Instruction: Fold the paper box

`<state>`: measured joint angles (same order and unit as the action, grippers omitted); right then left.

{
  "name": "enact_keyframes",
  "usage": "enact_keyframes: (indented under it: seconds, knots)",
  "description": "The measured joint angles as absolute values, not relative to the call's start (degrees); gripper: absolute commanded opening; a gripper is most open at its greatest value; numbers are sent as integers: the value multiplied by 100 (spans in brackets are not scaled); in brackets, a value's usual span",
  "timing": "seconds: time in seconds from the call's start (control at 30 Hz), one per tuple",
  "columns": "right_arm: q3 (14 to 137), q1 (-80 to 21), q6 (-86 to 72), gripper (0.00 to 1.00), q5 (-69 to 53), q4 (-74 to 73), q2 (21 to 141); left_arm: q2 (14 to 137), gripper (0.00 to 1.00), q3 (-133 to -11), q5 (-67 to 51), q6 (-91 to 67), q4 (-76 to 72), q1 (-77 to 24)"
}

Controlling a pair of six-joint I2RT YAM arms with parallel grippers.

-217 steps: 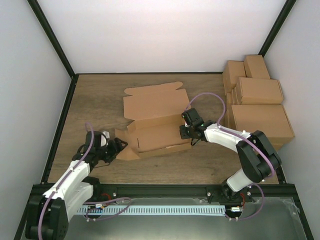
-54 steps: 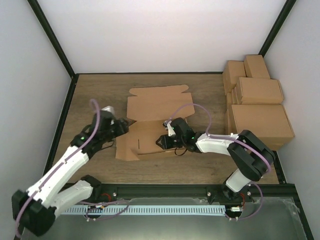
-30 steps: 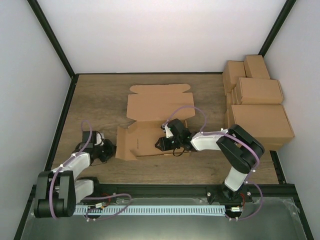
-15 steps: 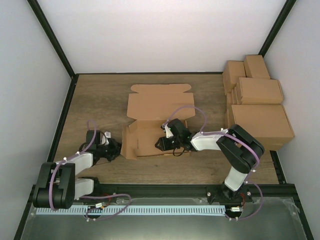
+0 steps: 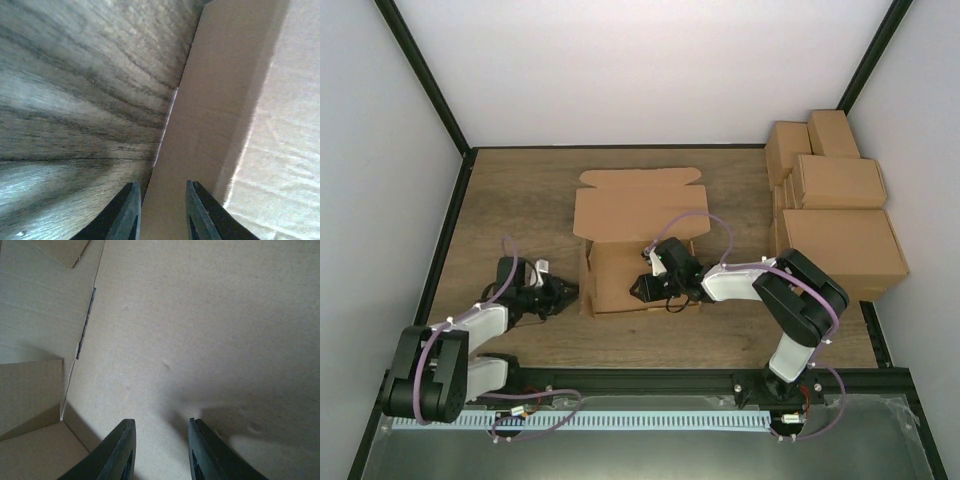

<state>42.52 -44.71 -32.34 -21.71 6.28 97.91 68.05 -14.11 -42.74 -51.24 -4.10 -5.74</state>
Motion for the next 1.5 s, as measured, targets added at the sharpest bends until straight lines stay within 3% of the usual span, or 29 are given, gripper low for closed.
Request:
enact_keyframes:
  seconds: [0.1,0.2,1.1,1.5]
  knots:
    - [4252,-4471,-3234,31,-2189,626,9791,6919,44,-1455,-4250,-5076,-375,-687]
    - [4252,-4471,-3232,31,-2193,626,9791,6930,48,-1527,-4246,-5083,-384,-810]
    - [4252,-4458,-3201,31,-2276,617,9791,7131,51,-1874,-4119,-5240,-884,-1520]
    - [4252,-4449,-3201,31,-2283,607,9791,7185,51,-3321,-2401,-4486,1094,-2412]
